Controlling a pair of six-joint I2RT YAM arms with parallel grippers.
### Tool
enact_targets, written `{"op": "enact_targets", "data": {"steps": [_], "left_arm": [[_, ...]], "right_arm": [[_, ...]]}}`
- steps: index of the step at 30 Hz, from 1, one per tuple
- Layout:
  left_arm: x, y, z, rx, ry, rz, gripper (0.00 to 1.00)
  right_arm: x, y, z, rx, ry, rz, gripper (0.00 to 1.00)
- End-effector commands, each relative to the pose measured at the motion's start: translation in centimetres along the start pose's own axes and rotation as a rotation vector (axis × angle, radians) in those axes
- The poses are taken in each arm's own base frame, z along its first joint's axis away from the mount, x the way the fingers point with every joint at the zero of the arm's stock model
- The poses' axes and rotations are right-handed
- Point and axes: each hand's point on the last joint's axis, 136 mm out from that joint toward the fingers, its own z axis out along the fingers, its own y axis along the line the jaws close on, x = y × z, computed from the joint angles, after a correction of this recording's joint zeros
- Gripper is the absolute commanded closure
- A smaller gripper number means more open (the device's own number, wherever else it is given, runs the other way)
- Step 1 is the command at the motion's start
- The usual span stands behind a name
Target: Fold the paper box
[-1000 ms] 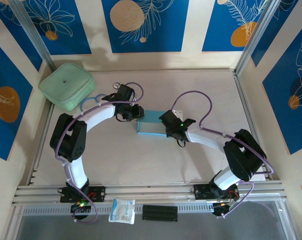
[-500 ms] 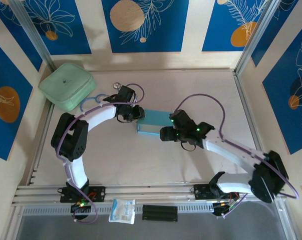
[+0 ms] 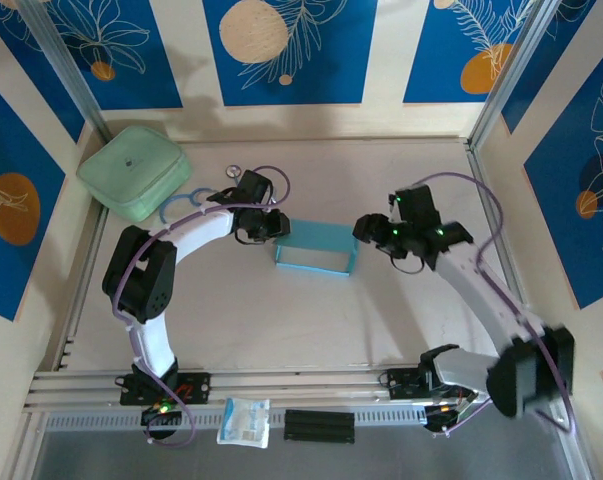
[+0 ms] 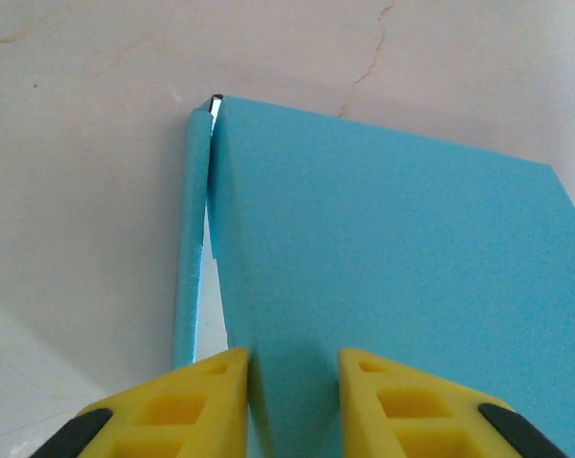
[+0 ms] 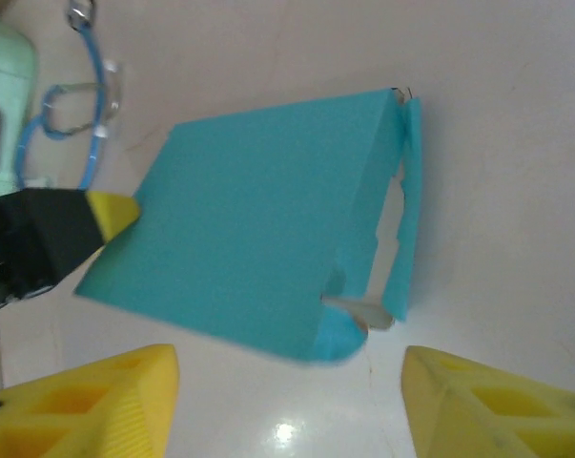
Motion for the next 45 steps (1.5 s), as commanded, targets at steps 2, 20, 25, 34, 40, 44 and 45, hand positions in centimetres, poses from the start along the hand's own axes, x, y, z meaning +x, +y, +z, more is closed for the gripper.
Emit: {"op": "enact_targets", "data": {"steps": [2,20,25,34,40,44,45], "left_arm": [[0.3,0.2,0.5,-0.028,0.022,0.012,0.72],[1.9,0.1,1.8,-0.013,0.049,0.007,0.73],[2.6,1.1,2.1,-0.051,0.055,0.022,0.69],[0.9,2.2,-1.4,-0.184,-0.016,0.146,0.43],[-0.7,3.0,-2.1,-0.242,-0.038,0.167,0.39],[-1.0,2.2,-0.4,-0.147,0.01,0.178,0.38],[-0.7,2.0,0.2,-0.114,0.03,0.171,0.39]], "right_arm": [[-0.3,1.1,2.9,-0.044,0.091,0.026,0.44],[0.4,-1.2,10.3,0.034,0.187,0.083,0.78],[0.9,-3.7,11.1,0.232,0.167,-0.043,0.78],[0.5,-3.5,11.3,0.341,0.146,-0.171,0.78],[0.3,-2.6,11.1,0.35,0.142,-0.21,0.77],[-0.1,-2.2,11.0,0.363,0.13,-0.236,0.77],[-0.3,-2.4,10.9,0.376,0.128,-0.241,0.77]]}}
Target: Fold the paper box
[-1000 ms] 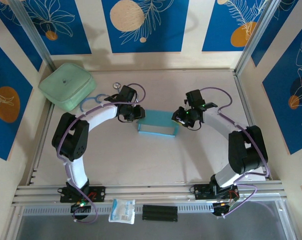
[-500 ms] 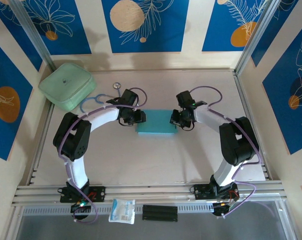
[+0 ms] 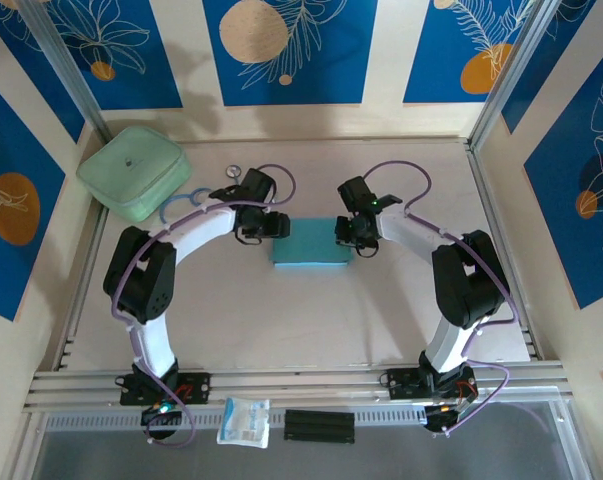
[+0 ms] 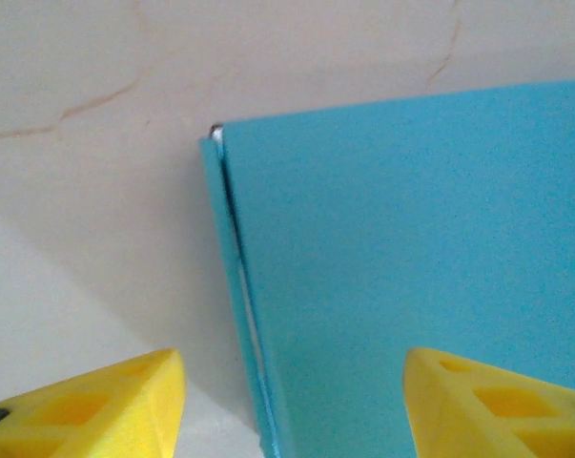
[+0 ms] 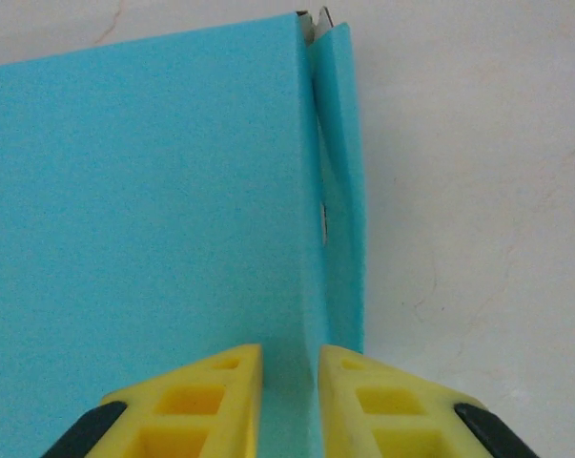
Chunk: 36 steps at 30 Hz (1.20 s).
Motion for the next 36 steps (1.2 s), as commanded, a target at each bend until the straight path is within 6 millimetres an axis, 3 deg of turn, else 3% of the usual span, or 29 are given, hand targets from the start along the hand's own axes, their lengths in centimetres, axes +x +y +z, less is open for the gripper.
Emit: {"op": "enact_targets", "data": {"steps": [1,5,9,13,16,21,25,29,36], "left_arm": [[0.5,-0.4,1.8,0.072,0.067,0.015,0.39],[1.9,0.4,3.7,0.056,0.122,0.005,0.48],[3.5,1.5,4.9,0.037,0.155,-0.006,0.55],[4.6,1.7,5.6,0.049,0.168,-0.026,0.59],[5.4,1.7,6.2,0.071,0.174,-0.043,0.6],[5.6,1.2,6.3,0.111,0.169,-0.062,0.6],[5.0,0.3,5.8,0.144,0.144,-0.066,0.57],[4.6,0.6,5.5,0.119,0.124,-0.062,0.52],[1.6,0.7,1.8,0.099,0.01,-0.049,0.35]], "right_arm": [[-0.2,-0.5,-0.2,0.061,0.002,-0.043,0.77],[-0.3,-1.1,-0.1,0.14,-0.014,-0.086,0.73],[-0.4,-2.1,0.0,0.245,-0.021,-0.135,0.58],[0.2,-2.5,1.2,0.264,0.007,-0.149,0.51],[1.1,-1.8,3.1,0.175,0.048,-0.132,0.53],[2.9,1.0,5.2,-0.051,0.129,-0.14,0.72],[2.9,2.2,4.9,-0.123,0.126,-0.152,0.79],[2.2,1.2,4.5,-0.074,0.116,-0.13,0.8],[-0.4,1.4,0.9,-0.144,0.071,-0.087,0.65]]}}
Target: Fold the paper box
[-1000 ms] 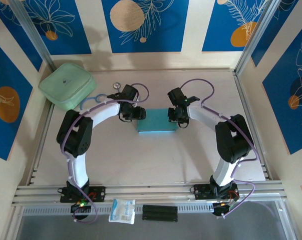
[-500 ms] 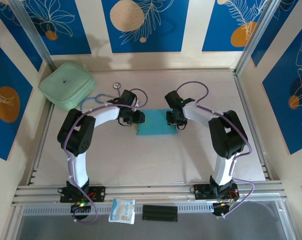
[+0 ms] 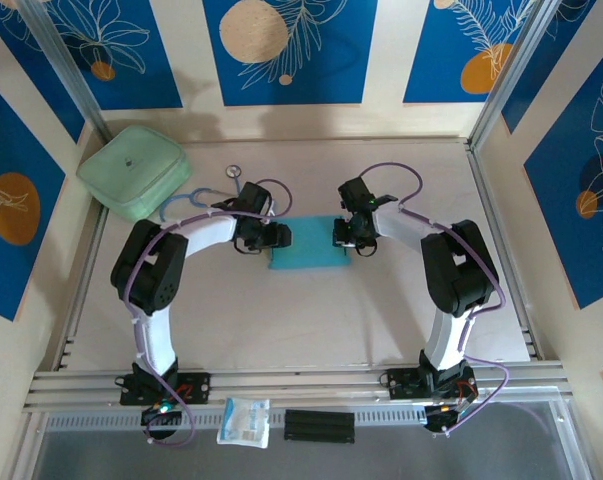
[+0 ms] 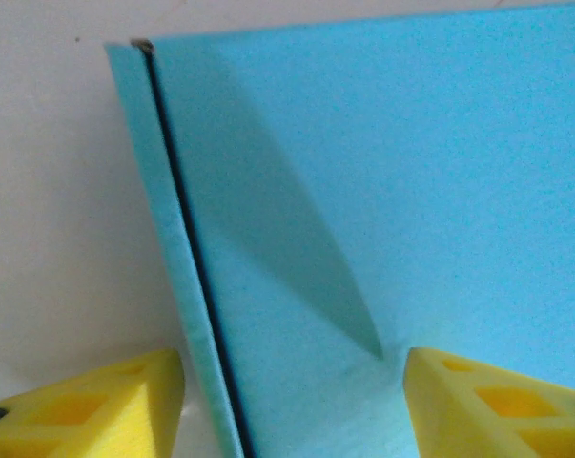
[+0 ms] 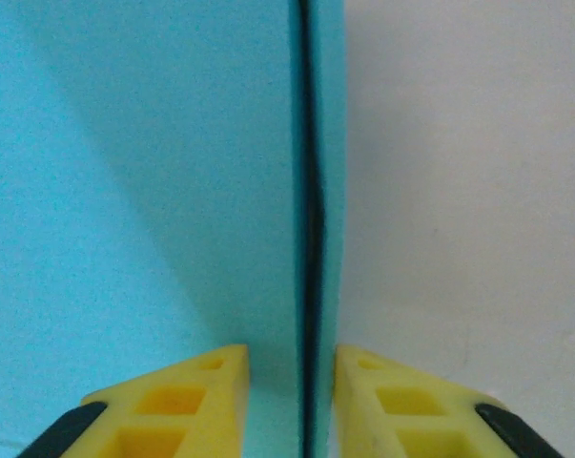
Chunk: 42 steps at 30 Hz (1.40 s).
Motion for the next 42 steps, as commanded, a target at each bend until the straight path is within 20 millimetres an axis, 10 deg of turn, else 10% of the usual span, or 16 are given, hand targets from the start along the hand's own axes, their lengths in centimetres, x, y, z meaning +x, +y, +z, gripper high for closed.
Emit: {"op": "enact_targets", "data": {"steps": [1,13,25,33,42], "left_arm": [[-1.2,-0.3,-2.6,-0.004,-0.055,0.007,0.34],[-2.5,0.5,-1.1,0.038,-0.026,-0.012,0.31],[0.4,-0.5,1.2,0.18,0.01,-0.113,0.56],[-1.6,1.5,-3.8,0.128,-0.148,-0.121,0.12],[-2.0,0.4,-2.9,0.361,-0.132,-0.2,0.05]], "right_arm": [[-0.7,1.5,-2.3,-0.094,-0.003,0.007,0.62],[-2.5,0.4,0.2,-0.039,0.018,0.018,0.47],[0.3,4.2,2.7,-0.168,0.104,0.04,0.72],[0.9,0.6,3.3,-0.235,0.086,0.158,0.81],[0.8,-0.1,2.7,-0.456,0.102,0.253,0.88]]}}
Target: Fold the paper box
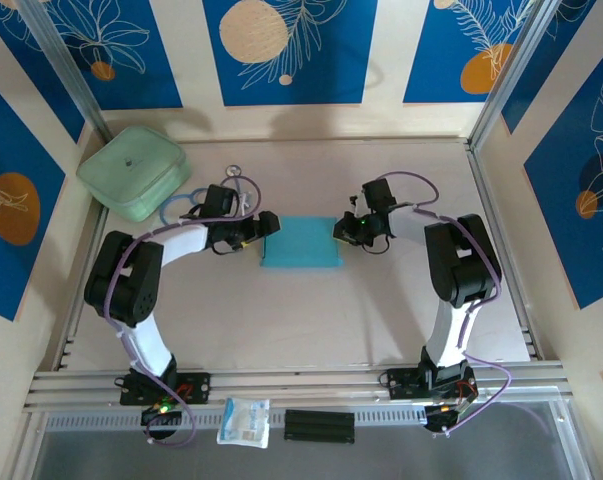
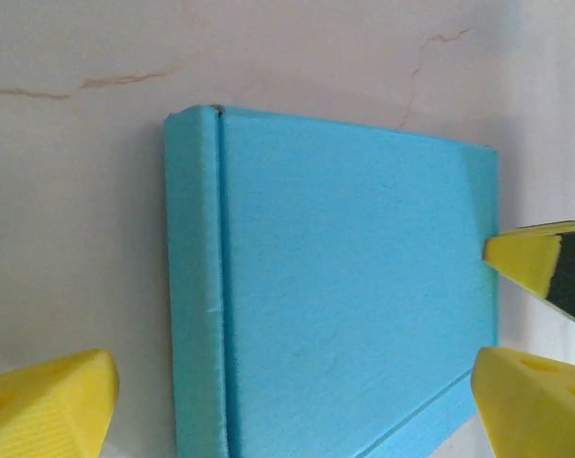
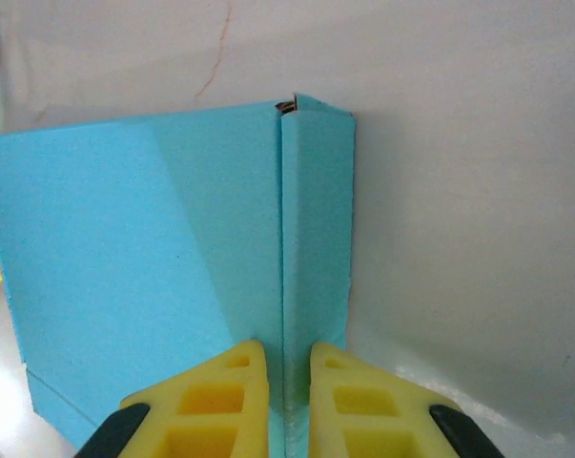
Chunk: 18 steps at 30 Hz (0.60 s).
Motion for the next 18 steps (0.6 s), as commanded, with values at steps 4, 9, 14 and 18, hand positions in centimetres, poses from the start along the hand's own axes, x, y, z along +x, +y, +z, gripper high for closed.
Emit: {"op": "enact_targets", "data": {"steps": [4,9,14,18], "left_arm": [[0.2,-0.7,2.1,0.149,0.024,-0.052,0.05],[-0.4,-1.9,3.0,0.259,0.018,-0.079,0.05],[-1.4,-3.7,3.8,0.386,-0.014,-0.132,0.27],[-1.4,-5.5,3.7,0.411,-0.027,-0.104,0.45]], "right_arm": [[2.5,-2.7,0.5,-0.046,0.105,0.122,0.88],[2.0,-3.2,0.2,-0.09,0.107,0.153,0.89],[1.7,-3.1,0.1,-0.09,0.11,0.155,0.88],[1.4,-2.8,-0.2,-0.092,0.103,0.151,0.88]]}}
